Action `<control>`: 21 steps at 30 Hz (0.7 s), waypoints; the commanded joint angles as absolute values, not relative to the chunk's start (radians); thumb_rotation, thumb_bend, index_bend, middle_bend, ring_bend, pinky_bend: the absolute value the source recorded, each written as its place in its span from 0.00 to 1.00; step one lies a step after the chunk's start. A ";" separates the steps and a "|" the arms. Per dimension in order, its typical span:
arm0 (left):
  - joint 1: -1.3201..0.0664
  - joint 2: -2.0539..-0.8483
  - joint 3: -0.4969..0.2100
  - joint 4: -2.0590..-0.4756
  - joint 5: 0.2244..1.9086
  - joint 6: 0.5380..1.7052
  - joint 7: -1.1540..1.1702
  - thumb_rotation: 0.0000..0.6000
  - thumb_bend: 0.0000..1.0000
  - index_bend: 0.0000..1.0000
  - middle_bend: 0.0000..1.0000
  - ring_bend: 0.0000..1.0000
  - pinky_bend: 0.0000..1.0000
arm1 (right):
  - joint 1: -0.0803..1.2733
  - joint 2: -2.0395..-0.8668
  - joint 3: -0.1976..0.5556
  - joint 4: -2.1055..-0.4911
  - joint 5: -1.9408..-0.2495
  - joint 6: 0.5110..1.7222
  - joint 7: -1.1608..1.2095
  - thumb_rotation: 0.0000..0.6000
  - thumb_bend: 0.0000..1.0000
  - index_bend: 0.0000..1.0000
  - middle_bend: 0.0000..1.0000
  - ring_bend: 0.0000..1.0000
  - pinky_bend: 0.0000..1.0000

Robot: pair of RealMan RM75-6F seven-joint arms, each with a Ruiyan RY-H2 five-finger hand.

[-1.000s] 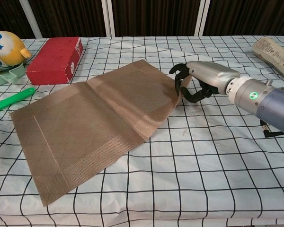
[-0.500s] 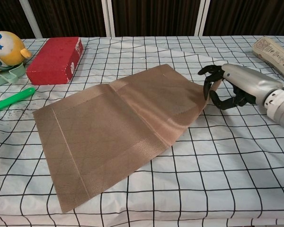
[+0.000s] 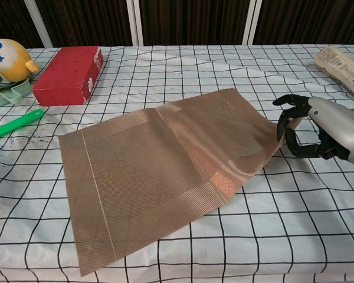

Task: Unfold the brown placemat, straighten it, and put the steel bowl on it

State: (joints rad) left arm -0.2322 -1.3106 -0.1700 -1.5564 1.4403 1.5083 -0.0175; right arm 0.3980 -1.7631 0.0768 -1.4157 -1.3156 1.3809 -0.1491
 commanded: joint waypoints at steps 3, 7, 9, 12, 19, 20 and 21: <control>-0.232 -1.311 -0.170 -1.556 1.441 1.510 -0.017 1.00 0.05 0.06 0.03 0.00 0.00 | 0.364 -1.838 0.077 -1.403 -1.303 1.412 -0.178 1.00 0.61 0.61 0.12 0.08 0.16; -0.231 -1.310 -0.171 -1.556 1.441 1.510 -0.019 1.00 0.05 0.06 0.03 0.00 0.00 | 0.346 -1.880 0.093 -1.406 -1.301 1.438 -0.187 1.00 0.61 0.61 0.13 0.08 0.16; -0.232 -1.310 -0.171 -1.556 1.441 1.510 -0.020 1.00 0.05 0.06 0.03 0.00 0.00 | 0.338 -1.894 0.097 -1.411 -1.302 1.449 -0.191 1.00 0.61 0.61 0.13 0.08 0.16; -0.232 -1.309 -0.171 -1.556 1.441 1.509 -0.022 1.00 0.05 0.06 0.03 0.00 0.00 | 0.325 -1.909 0.100 -1.418 -1.301 1.460 -0.201 1.00 0.61 0.61 0.13 0.08 0.16; -0.232 -1.308 -0.169 -1.557 1.444 1.508 -0.022 1.00 0.05 0.06 0.03 0.00 0.00 | 0.301 -1.923 0.093 -1.421 -1.298 1.466 -0.217 1.00 0.61 0.61 0.12 0.07 0.16; -0.232 -1.308 -0.169 -1.557 1.444 1.509 -0.022 1.00 0.05 0.06 0.03 0.00 0.00 | 0.299 -1.922 0.088 -1.418 -1.303 1.464 -0.220 1.00 0.59 0.59 0.12 0.07 0.16; -0.232 -1.308 -0.169 -1.557 1.444 1.509 -0.022 1.00 0.05 0.06 0.03 0.00 0.00 | 0.299 -1.919 0.082 -1.413 -1.311 1.462 -0.224 1.00 0.54 0.54 0.11 0.07 0.16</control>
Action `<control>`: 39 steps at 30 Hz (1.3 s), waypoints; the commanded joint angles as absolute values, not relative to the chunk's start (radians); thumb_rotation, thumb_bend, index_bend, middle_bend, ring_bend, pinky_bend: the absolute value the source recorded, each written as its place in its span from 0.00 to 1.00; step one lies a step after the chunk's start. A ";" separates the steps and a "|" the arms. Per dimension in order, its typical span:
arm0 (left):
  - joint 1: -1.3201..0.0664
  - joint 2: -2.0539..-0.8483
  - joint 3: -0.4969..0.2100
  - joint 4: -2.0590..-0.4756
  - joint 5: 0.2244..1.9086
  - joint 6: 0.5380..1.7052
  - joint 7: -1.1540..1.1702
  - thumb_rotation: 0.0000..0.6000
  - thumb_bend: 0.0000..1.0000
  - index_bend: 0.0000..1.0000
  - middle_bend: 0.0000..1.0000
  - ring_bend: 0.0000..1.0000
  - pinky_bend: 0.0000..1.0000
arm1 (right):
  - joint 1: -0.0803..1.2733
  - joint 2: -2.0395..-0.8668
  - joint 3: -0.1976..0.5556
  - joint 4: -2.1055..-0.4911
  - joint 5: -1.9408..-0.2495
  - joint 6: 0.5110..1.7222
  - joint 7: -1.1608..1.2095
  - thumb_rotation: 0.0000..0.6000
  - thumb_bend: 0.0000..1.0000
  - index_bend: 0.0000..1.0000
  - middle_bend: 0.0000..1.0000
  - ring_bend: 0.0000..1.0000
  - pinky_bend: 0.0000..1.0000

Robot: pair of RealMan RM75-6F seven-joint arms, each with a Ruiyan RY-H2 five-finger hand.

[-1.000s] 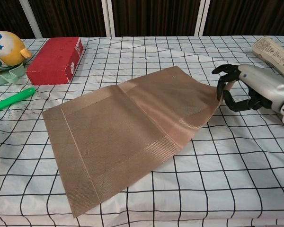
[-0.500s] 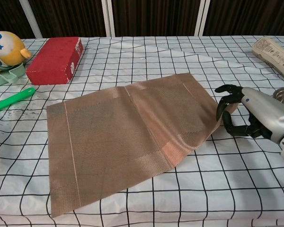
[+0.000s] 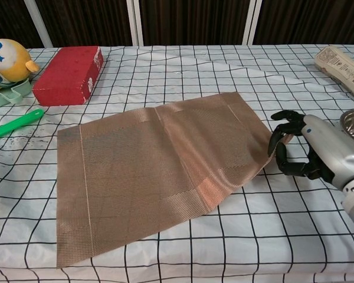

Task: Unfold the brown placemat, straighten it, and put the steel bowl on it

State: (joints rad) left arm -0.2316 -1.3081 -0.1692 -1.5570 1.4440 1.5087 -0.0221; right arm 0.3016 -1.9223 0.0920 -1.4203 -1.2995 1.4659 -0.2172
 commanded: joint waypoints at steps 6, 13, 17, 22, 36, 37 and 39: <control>-0.231 -1.310 -0.169 -1.558 1.445 1.512 -0.018 1.00 0.05 0.06 0.03 0.00 0.00 | 0.309 -1.895 0.078 -1.403 -1.352 1.451 -0.237 1.00 0.26 0.11 0.04 0.04 0.16; -0.229 -1.311 -0.164 -1.561 1.450 1.514 -0.005 1.00 0.05 0.05 0.02 0.00 0.00 | 0.323 -1.821 0.118 -1.443 -1.384 1.461 -0.280 1.00 0.21 0.00 0.02 0.02 0.16; -0.228 -1.311 -0.155 -1.566 1.462 1.516 0.017 1.00 0.05 0.05 0.02 0.00 0.00 | 0.325 -1.742 0.153 -1.492 -1.384 1.465 -0.312 1.00 0.21 0.00 0.02 0.02 0.16; -0.230 -1.301 -0.135 -1.598 1.465 1.493 0.059 1.00 0.05 0.04 0.02 0.00 0.00 | 0.317 -1.615 0.201 -1.561 -1.369 1.470 -0.327 1.00 0.21 0.00 0.02 0.02 0.16; -0.330 -1.229 -0.126 -1.839 1.396 1.290 0.372 1.00 0.16 0.04 0.02 0.00 0.00 | 0.252 -1.399 0.199 -1.581 -1.372 1.458 -0.152 1.00 0.23 0.00 0.02 0.02 0.16; -0.351 -1.232 -0.128 -1.856 1.385 1.258 0.401 1.00 0.19 0.04 0.02 0.00 0.00 | 0.251 -1.398 0.196 -1.569 -1.379 1.460 -0.137 1.00 0.23 0.00 0.02 0.02 0.16; -0.405 -1.248 -0.141 -1.888 1.344 1.183 0.480 1.00 0.24 0.04 0.02 0.00 0.00 | 0.251 -1.392 0.193 -1.548 -1.389 1.454 -0.099 1.00 0.24 0.00 0.02 0.02 0.16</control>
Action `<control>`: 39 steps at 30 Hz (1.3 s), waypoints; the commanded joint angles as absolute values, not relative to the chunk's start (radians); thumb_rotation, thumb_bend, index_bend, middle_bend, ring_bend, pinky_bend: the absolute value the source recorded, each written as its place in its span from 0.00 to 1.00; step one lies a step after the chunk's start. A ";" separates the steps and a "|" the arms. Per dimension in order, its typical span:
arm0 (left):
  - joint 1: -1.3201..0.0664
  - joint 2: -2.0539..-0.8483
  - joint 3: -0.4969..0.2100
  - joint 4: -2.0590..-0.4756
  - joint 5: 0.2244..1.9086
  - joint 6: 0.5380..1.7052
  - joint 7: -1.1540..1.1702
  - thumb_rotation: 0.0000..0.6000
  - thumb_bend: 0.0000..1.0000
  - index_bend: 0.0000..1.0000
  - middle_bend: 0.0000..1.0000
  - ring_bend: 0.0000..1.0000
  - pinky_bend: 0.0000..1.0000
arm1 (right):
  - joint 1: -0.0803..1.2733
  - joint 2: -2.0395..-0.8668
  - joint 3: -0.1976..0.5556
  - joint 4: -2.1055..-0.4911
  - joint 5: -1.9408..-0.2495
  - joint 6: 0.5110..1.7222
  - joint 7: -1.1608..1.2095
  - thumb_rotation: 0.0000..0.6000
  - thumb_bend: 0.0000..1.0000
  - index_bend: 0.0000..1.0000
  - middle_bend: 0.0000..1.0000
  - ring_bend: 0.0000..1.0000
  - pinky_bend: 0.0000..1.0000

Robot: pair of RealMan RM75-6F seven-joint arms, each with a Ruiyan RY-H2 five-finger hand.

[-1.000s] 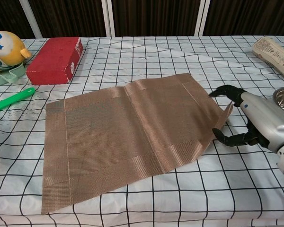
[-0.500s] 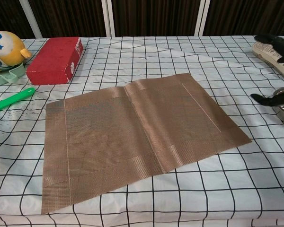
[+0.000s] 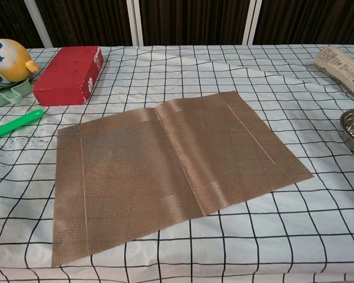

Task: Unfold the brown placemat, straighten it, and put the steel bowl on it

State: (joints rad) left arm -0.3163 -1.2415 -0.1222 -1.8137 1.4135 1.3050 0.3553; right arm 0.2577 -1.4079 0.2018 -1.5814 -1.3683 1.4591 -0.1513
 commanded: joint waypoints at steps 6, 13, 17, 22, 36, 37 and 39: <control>-0.510 -1.320 -0.173 -1.937 1.139 1.096 0.697 1.00 0.31 0.04 0.02 0.00 0.00 | 0.245 -1.362 0.194 -1.537 -1.388 1.440 -0.027 1.00 0.26 0.00 0.02 0.02 0.16; -0.616 -1.446 -0.181 -1.940 0.931 1.109 0.893 1.00 0.31 0.05 0.02 0.00 0.00 | 0.241 -1.341 0.198 -1.531 -1.377 1.429 0.009 1.00 0.26 0.00 0.02 0.02 0.16; -0.677 -1.518 -0.180 -1.923 0.855 1.126 0.983 1.00 0.37 0.05 0.02 0.00 0.00 | 0.241 -1.340 0.209 -1.533 -1.370 1.433 0.027 1.00 0.26 0.00 0.02 0.02 0.16; -0.756 -1.590 -0.186 -1.885 0.782 1.114 1.040 1.00 0.55 0.05 0.02 0.00 0.00 | 0.236 -1.337 0.218 -1.523 -1.348 1.428 0.046 1.00 0.26 0.00 0.02 0.02 0.16; -0.940 -1.651 -0.192 -1.771 0.610 1.012 1.075 1.00 0.63 0.05 0.02 0.00 0.00 | 0.236 -1.332 0.236 -1.516 -1.329 1.425 0.075 1.00 0.26 0.00 0.02 0.02 0.16; -0.949 -1.655 -0.190 -1.763 0.601 1.013 1.078 1.00 0.63 0.05 0.02 0.00 0.00 | 0.236 -1.332 0.237 -1.516 -1.327 1.425 0.076 1.00 0.26 0.00 0.02 0.02 0.16; -0.963 -1.665 -0.187 -1.751 0.587 1.018 1.080 1.00 0.63 0.05 0.02 0.00 0.00 | 0.236 -1.331 0.239 -1.516 -1.326 1.425 0.078 1.00 0.26 0.00 0.02 0.02 0.16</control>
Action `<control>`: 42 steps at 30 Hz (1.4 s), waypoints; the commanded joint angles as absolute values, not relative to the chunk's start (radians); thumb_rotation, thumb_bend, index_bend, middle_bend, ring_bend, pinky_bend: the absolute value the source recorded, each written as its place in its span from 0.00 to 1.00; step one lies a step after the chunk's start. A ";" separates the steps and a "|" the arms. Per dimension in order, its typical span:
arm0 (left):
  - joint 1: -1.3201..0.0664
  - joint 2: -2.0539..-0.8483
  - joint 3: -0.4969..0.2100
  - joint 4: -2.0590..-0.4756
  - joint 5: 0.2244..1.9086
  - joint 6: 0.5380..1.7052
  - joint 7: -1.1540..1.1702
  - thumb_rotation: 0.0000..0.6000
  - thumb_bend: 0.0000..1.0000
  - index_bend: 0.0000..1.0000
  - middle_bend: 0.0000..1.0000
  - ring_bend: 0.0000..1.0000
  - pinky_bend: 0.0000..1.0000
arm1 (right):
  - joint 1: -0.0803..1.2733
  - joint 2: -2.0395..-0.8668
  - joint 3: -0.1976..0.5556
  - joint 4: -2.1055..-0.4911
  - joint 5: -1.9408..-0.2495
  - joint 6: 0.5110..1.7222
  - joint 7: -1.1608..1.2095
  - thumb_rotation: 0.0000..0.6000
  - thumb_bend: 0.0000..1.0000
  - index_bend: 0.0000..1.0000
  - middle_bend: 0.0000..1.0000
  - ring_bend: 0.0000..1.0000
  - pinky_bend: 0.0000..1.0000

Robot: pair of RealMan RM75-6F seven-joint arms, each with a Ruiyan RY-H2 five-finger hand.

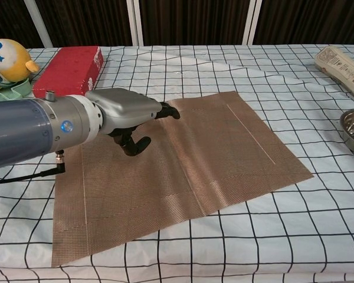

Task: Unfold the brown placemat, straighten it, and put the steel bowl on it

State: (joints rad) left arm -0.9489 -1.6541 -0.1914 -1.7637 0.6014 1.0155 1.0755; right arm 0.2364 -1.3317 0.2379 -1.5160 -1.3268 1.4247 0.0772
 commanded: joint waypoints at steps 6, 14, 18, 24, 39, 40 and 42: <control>-1.014 -1.722 -0.178 -1.711 0.529 1.048 1.092 1.00 0.63 0.05 0.02 0.00 0.00 | 0.236 -1.334 0.241 -1.513 -1.325 1.429 0.076 1.00 0.26 0.00 0.02 0.03 0.16; -1.041 -1.756 -0.170 -1.691 0.527 0.995 1.014 1.00 0.64 0.05 0.02 0.00 0.00 | 0.235 -1.331 0.245 -1.514 -1.317 1.426 0.082 1.00 0.26 0.00 0.02 0.03 0.16; -1.048 -1.755 -0.151 -1.679 0.566 0.989 0.990 1.00 0.64 0.05 0.02 0.00 0.00 | 0.235 -1.330 0.245 -1.514 -1.317 1.425 0.084 1.00 0.26 0.00 0.02 0.03 0.16; -1.046 -1.784 -0.137 -1.665 0.557 1.087 1.011 1.00 0.63 0.05 0.02 0.00 0.00 | 0.236 -1.329 0.247 -1.515 -1.318 1.424 0.086 1.00 0.26 0.00 0.02 0.03 0.16; -1.088 -1.861 -0.175 -1.594 0.448 1.137 1.071 1.00 0.63 0.05 0.02 0.00 0.00 | 0.235 -1.329 0.249 -1.517 -1.313 1.424 0.089 1.00 0.26 0.00 0.02 0.03 0.16; -1.092 -1.865 -0.176 -1.591 0.443 1.136 1.074 1.00 0.63 0.05 0.02 0.00 0.00 | 0.235 -1.328 0.249 -1.517 -1.312 1.423 0.090 1.00 0.26 0.00 0.02 0.03 0.16; -1.098 -1.872 -0.176 -1.585 0.436 1.133 1.082 1.00 0.63 0.05 0.02 0.00 0.00 | 0.236 -1.327 0.250 -1.516 -1.310 1.421 0.091 1.00 0.26 0.00 0.02 0.03 0.16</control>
State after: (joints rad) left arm -1.0961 -1.8703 -0.1754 -1.5862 0.4375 1.1344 1.0804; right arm 0.2355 -1.3275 0.2502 -1.5163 -1.3098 1.4214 0.0913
